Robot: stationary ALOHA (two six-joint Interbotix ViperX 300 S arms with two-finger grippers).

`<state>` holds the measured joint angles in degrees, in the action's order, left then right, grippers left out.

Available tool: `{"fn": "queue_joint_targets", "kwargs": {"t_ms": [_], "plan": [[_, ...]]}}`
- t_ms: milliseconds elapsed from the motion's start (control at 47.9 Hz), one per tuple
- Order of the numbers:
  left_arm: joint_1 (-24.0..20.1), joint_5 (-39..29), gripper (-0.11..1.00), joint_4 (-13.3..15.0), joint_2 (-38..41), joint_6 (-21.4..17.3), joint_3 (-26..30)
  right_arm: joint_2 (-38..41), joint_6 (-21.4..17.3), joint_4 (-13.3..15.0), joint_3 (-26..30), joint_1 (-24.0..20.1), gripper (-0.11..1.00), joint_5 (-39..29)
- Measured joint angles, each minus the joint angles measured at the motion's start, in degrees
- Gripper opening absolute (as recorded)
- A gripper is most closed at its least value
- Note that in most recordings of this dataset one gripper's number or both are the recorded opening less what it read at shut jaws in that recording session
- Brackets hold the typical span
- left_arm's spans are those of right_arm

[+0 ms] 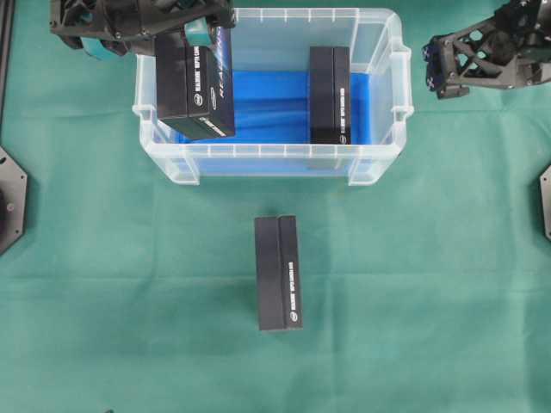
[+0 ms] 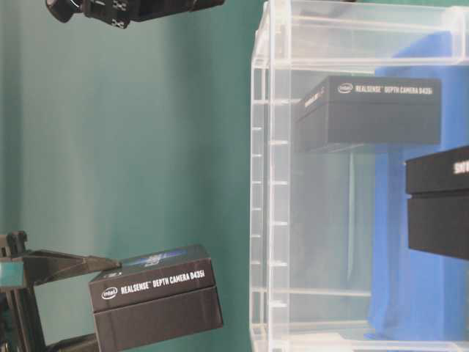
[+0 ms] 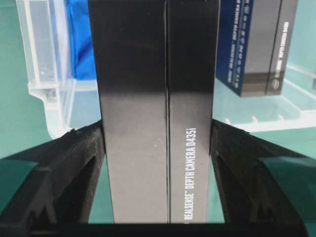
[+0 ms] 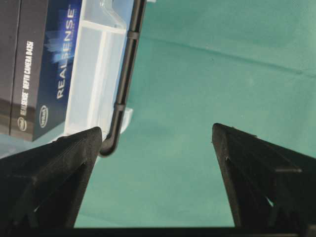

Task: Take out the box from the case.
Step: 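Lift the gripped boxes up out of the case, then carry the boxes over the front wall and lower onto table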

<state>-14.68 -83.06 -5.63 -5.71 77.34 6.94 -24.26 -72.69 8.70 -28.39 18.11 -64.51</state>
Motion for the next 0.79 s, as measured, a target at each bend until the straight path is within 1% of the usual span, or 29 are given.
{"fn": "queue_joint_targets", "kwargs": {"t_ms": [125, 292, 501, 793], "plan": [[0.8, -0.2, 0.62, 0.0, 0.1, 0.2, 0.0, 0.0, 0.1, 0.0, 0.0, 0.0, 0.91, 0.0], [2.7, -1.3, 0.62, 0.0, 0.1, 1.3, 0.0, -0.1, 0.1, 0.0, 0.0, 0.0, 0.91, 0.0], [7.2, -3.3, 0.62, 0.0, 0.1, 5.0, 0.0, -0.1, 0.0, 0.0, 0.0, 0.0, 0.91, -0.1], [15.5, -5.3, 0.62, -0.1, 0.1, 12.4, 0.1, -0.1, 0.1, 0.1, 0.0, -0.1, 0.91, -0.1]]}}
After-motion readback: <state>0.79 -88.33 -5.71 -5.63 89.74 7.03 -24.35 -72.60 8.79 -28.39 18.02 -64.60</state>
